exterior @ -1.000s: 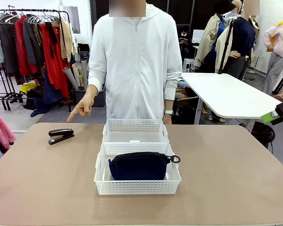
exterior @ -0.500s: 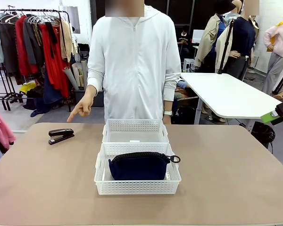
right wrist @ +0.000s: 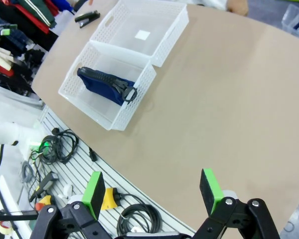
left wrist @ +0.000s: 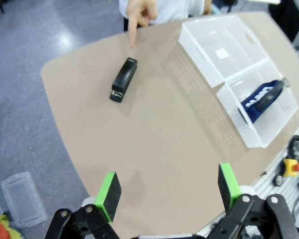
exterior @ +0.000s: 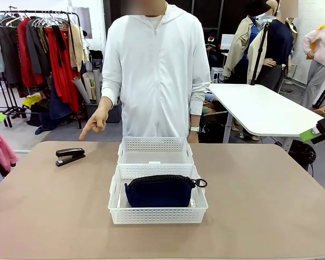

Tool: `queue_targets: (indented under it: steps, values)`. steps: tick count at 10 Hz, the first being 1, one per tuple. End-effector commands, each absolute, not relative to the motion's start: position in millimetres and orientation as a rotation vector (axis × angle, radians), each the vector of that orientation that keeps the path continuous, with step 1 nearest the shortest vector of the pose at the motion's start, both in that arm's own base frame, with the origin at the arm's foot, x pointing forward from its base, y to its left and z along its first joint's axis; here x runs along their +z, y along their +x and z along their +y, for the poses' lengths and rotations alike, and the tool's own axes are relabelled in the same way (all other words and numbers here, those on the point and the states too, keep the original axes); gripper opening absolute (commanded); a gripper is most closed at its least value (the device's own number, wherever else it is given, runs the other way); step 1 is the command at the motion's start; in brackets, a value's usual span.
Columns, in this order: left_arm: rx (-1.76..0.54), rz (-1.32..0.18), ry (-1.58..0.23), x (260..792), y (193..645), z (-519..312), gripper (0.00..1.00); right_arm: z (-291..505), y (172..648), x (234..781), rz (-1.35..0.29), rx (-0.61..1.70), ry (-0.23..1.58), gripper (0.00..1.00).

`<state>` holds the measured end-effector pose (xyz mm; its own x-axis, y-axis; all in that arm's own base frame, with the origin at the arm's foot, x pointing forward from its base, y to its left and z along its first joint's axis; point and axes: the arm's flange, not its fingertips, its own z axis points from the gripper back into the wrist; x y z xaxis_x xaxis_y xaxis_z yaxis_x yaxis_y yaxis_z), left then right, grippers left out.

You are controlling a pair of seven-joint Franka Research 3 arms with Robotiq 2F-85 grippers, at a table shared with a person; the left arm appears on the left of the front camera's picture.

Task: Distribute items into two baskets.
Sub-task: Pick up the Stapler that the person points to.

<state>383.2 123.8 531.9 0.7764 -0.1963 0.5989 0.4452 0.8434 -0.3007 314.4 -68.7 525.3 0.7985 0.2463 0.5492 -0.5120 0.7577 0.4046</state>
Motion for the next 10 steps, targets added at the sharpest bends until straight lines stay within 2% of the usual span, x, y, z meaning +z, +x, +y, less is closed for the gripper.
queue_targets:
  steps: [1,6,10]
  values:
    - [-0.431,-0.497,-0.455,527,428,120,1.0,-69,315,525,-0.494,0.427,0.575,1.0]
    - [-0.517,-0.42,-0.442,492,495,94,1.0,-69,315,525,-0.494,0.427,0.575,1.0]
    - [-0.606,-0.374,-0.361,463,545,77,1.0,-69,315,525,-0.494,0.427,0.575,1.0]
